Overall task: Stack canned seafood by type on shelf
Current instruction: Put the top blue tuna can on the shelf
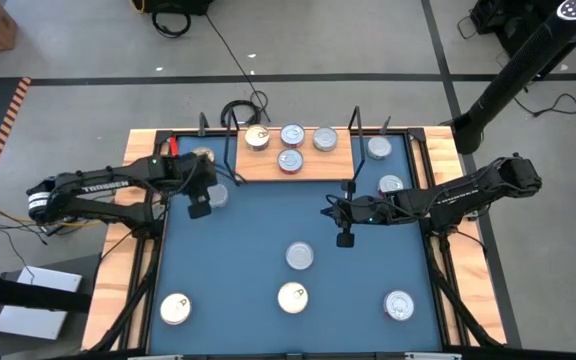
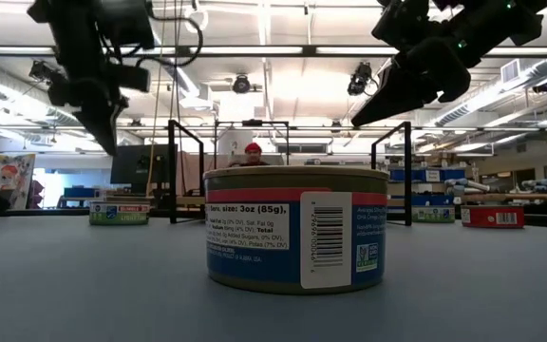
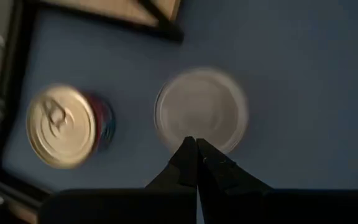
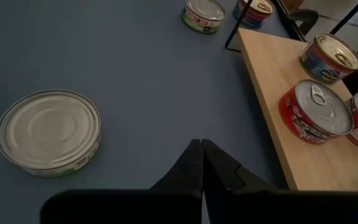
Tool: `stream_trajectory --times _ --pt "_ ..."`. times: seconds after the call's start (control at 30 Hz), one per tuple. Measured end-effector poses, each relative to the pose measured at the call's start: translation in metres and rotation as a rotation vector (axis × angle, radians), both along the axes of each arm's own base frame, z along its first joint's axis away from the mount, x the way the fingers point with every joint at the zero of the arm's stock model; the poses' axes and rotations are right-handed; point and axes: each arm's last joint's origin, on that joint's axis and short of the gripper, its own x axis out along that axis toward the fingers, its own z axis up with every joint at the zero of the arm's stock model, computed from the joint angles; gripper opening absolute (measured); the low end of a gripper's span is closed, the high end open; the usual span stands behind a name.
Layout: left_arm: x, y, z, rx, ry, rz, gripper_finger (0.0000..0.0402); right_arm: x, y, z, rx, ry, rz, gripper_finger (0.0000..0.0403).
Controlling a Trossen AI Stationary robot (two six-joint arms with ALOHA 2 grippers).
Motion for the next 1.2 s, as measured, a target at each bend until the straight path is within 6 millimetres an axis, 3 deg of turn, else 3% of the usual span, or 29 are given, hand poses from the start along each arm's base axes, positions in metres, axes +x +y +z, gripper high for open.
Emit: stream_trajectory --times 0.27,0.57,0.73,1.2 --pt "-0.016 0.032 -0.006 0.007 0.030 0.101 0.0000 0.000 0.000 0.000 0.010 -0.002 -0.008 0.0008" --pt "-0.032 0.056 -0.011 0.042 0.097 -0.134 0.0000 0.000 0.000 -0.001 0.002 0.005 -0.003 0.0008" --pt "-0.039 0.070 -0.017 0.035 0.153 -0.145 0.0000 0.000 0.000 0.000 -0.003 -0.001 0.001 0.0008" --pt "-0.017 0.113 -0.059 -0.040 0.294 -0.136 0.0002 0.000 0.000 0.000 -0.003 0.000 0.001 0.0008"
